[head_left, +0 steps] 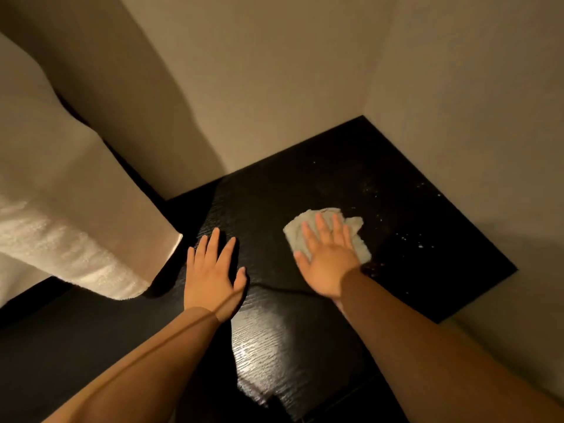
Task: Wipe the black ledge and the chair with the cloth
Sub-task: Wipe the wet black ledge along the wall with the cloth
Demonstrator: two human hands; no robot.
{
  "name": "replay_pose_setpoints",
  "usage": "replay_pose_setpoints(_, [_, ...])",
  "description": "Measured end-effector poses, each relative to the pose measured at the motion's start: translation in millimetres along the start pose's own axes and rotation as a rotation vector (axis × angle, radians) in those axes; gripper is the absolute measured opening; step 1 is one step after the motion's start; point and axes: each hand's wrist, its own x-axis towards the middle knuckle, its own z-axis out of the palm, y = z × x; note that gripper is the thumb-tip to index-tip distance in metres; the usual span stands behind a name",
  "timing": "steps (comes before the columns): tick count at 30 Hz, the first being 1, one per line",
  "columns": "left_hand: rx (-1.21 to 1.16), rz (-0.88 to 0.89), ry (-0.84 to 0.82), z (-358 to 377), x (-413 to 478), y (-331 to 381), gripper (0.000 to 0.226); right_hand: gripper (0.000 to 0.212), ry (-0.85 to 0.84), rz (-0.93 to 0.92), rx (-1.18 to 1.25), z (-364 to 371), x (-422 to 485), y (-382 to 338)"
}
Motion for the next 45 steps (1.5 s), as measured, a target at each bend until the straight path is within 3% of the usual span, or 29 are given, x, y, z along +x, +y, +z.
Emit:
replay_pose_setpoints(3, [-0.09,-0.021,0.002,1.5,41.9,18.3,0.075,0.068,0.033,-0.266,-0.021,14.4,-21.0,-19.4])
replay_pose_setpoints(6, [-0.065,0.024,-0.026,9.9,82.0,35.2,0.079,0.07,0.015,-0.354,-0.032,5.8,-1.1,-3.2])
replay_pose_setpoints(8, [-0.042,-0.017,-0.025,16.0,94.9,40.8,0.079,0.075,0.006,-0.291,-0.094,-0.4,32.7,15.7])
replay_pose_setpoints(12, [-0.008,-0.037,-0.026,19.9,97.5,40.7,0.077,0.076,0.03,0.097,-0.07,-17.7,92.3,46.9])
replay_pose_setpoints(14, [0.001,-0.046,-0.036,18.9,100.9,41.2,0.078,0.074,0.039,0.133,-0.032,-18.1,95.0,39.4])
replay_pose_setpoints(19, [-0.028,-0.066,-0.041,16.3,106.1,43.5,0.079,0.068,0.134,-0.256,0.04,-1.1,47.8,7.8])
replay_pose_setpoints(21, [-0.026,-0.069,-0.038,17.0,107.2,42.8,0.08,0.072,0.044,-0.338,0.01,-8.4,61.6,24.4])
replay_pose_setpoints(24, [-0.021,-0.075,-0.01,18.6,107.7,43.9,0.079,0.084,-0.025,-0.164,-0.139,-22.1,110.2,56.4])
replay_pose_setpoints(27, [-0.002,-0.072,-0.006,19.1,107.6,43.8,0.078,0.074,0.04,0.13,-0.067,-33.3,147.9,70.4])
replay_pose_setpoints(29, [0.007,-0.07,-0.014,19.6,107.6,44.0,0.078,0.072,0.049,0.201,-0.021,-35.4,150.4,54.8])
replay_pose_setpoints(31, [0.005,-0.073,-0.013,18.2,108.2,44.3,0.079,0.072,0.06,0.093,-0.028,-32.1,139.4,30.4])
replay_pose_setpoints(34, [0.015,-0.072,-0.018,18.2,109.9,44.1,0.08,0.073,0.068,-0.215,-0.03,-21.3,111.8,6.7])
replay_pose_setpoints(37, [0.027,-0.07,-0.023,18.2,110.6,43.8,0.08,0.081,-0.042,-0.318,-0.082,-30.3,125.4,24.7])
replay_pose_setpoints(39, [0.028,-0.075,-0.025,17.7,110.6,43.8,0.079,0.089,-0.041,-0.219,-0.138,-37.5,153.9,40.9])
replay_pose_setpoints(43, [0.023,-0.075,-0.037,15.2,110.3,44.7,0.08,0.075,0.083,0.156,-0.012,-47.2,197.0,47.5])
replay_pose_setpoints(45, [0.016,-0.079,-0.039,15.0,110.8,45.0,0.08,0.073,0.083,0.175,0.01,-47.2,196.2,29.1])
